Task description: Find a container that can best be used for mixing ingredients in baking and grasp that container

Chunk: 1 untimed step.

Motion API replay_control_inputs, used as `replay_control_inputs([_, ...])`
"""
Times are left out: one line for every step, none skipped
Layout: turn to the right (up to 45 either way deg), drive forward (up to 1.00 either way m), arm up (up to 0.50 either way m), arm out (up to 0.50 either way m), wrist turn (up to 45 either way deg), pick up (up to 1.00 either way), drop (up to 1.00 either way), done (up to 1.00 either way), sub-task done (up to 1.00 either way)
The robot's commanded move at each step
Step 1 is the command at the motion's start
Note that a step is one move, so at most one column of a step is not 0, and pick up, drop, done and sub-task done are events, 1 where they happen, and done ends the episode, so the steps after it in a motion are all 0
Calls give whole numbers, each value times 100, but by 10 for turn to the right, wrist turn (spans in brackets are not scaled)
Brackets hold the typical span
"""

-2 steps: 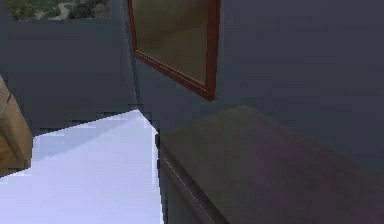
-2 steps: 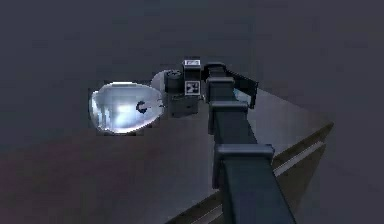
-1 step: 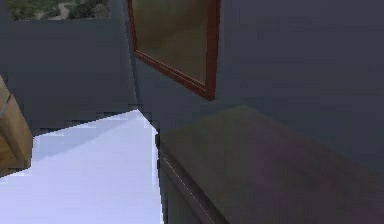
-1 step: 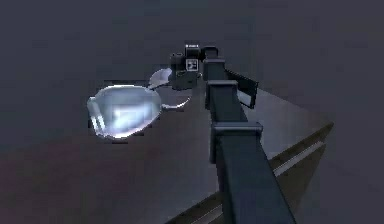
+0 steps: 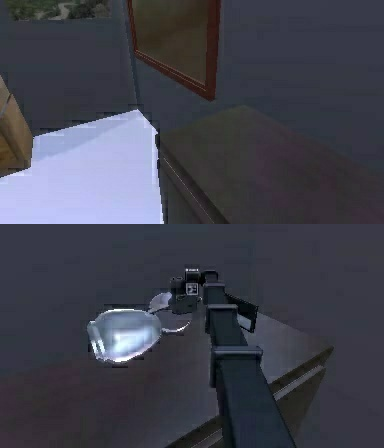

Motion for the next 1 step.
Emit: replay_control_inputs([0,0,0,0,0,0,0,100,0])
